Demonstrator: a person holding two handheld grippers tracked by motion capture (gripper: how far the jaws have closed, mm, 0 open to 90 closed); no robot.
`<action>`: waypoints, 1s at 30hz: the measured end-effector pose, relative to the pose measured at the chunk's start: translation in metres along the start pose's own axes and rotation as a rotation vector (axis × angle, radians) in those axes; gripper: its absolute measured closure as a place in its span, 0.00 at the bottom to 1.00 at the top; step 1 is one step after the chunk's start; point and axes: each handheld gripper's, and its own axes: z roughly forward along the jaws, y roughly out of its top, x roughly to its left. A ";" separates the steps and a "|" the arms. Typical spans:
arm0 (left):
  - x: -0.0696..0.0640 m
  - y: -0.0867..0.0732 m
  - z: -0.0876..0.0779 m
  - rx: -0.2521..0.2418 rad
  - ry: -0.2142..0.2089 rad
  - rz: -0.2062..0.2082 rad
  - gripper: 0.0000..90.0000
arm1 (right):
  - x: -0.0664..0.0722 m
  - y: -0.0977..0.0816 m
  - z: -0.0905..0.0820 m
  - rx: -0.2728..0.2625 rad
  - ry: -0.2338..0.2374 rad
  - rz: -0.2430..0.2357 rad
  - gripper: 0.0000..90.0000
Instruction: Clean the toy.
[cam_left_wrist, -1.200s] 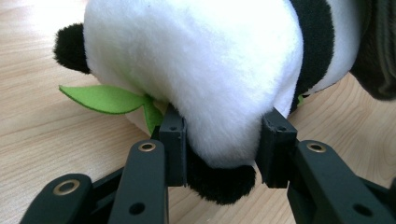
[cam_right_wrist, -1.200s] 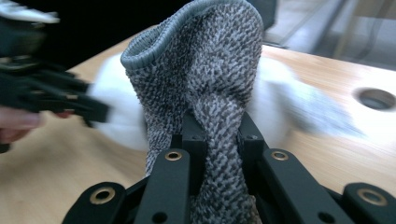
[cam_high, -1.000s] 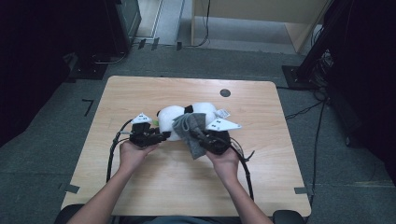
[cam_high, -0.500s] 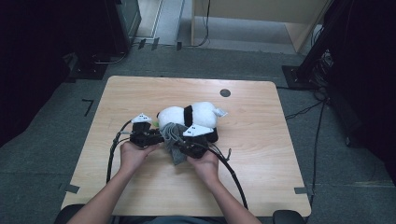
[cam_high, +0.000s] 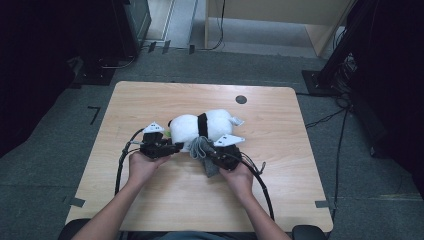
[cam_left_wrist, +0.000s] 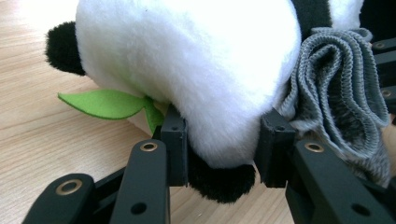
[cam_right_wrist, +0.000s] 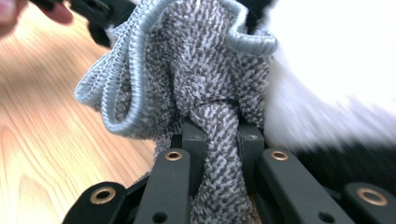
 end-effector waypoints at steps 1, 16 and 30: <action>0.001 0.000 0.000 0.000 -0.001 -0.001 0.69 | -0.002 -0.002 -0.004 0.010 -0.006 -0.002 0.89; 0.004 -0.001 -0.004 -0.019 0.004 -0.005 0.70 | -0.053 -0.014 -0.051 -0.047 -0.139 0.213 0.89; -0.003 -0.014 -0.003 -0.058 0.031 0.041 0.65 | -0.053 0.044 -0.065 -0.229 -0.071 0.206 0.88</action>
